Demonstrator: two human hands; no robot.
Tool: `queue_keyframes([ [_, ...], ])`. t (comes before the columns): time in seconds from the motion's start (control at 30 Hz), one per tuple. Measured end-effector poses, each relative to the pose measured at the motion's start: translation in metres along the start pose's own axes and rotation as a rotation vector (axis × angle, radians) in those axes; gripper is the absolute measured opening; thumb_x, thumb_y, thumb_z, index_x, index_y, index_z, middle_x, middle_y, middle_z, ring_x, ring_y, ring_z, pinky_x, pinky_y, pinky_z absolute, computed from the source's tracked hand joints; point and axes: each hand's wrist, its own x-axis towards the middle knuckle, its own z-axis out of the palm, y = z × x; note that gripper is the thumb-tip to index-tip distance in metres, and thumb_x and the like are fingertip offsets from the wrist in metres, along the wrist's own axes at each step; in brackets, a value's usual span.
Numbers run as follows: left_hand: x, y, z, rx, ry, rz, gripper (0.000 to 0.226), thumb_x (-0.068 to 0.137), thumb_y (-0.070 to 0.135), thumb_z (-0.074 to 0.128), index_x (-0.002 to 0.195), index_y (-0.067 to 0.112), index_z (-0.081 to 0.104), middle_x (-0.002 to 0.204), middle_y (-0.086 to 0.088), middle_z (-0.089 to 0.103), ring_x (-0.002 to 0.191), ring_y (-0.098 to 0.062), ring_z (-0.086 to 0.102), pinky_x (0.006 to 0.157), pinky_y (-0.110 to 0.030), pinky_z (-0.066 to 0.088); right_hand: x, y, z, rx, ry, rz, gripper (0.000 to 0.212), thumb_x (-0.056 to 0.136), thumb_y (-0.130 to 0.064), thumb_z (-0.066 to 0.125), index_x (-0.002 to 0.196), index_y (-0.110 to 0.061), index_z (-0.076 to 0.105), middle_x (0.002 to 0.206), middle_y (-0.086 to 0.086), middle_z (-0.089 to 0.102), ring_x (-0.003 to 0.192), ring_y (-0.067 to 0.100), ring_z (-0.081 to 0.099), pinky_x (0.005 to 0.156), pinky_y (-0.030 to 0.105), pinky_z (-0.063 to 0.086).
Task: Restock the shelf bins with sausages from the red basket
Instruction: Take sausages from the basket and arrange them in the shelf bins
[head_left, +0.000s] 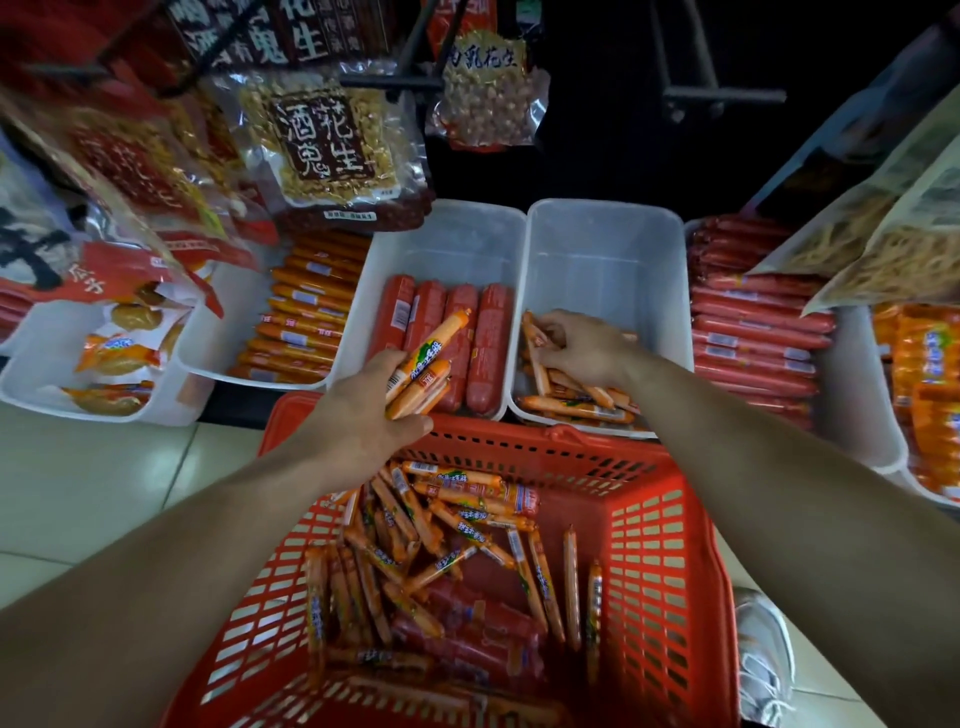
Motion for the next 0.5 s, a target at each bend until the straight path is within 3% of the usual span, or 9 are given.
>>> queue_keyframes([
  [0.1,0.000,-0.002,0.000,0.001,0.002,-0.009,0.057,0.090,0.030,0.072,0.139,0.029,0.042,0.108,0.013,0.060,0.091,-0.001,0.058,0.068,-0.016,0.043,0.002,0.001,0.003,-0.062,0.071,-0.003,0.025,0.091,-0.030,0.067,0.115,-0.024,0.069,0.113,-0.001,0.069,0.106,0.018,0.063,0.090,0.031,0.049],
  [0.27,-0.001,0.000,0.002,0.022,-0.003,-0.005,0.059,0.090,0.030,0.071,0.141,0.029,0.041,0.104,0.015,0.058,0.087,0.001,0.057,0.064,-0.014,0.041,0.004,0.001,0.014,-0.054,0.039,0.099,0.022,0.074,-0.037,0.079,0.093,-0.026,0.073,0.091,-0.004,0.072,0.086,0.017,0.068,0.082,0.038,0.056],
  [0.5,-0.001,0.006,0.003,0.012,0.017,0.001,0.061,0.090,0.029,0.072,0.142,0.028,0.039,0.107,0.011,0.057,0.086,-0.001,0.057,0.061,-0.016,0.041,0.000,-0.002,0.026,-0.024,0.229,0.084,0.017,0.088,-0.037,0.066,0.101,-0.030,0.073,0.100,0.000,0.073,0.092,0.023,0.066,0.079,0.036,0.055],
])
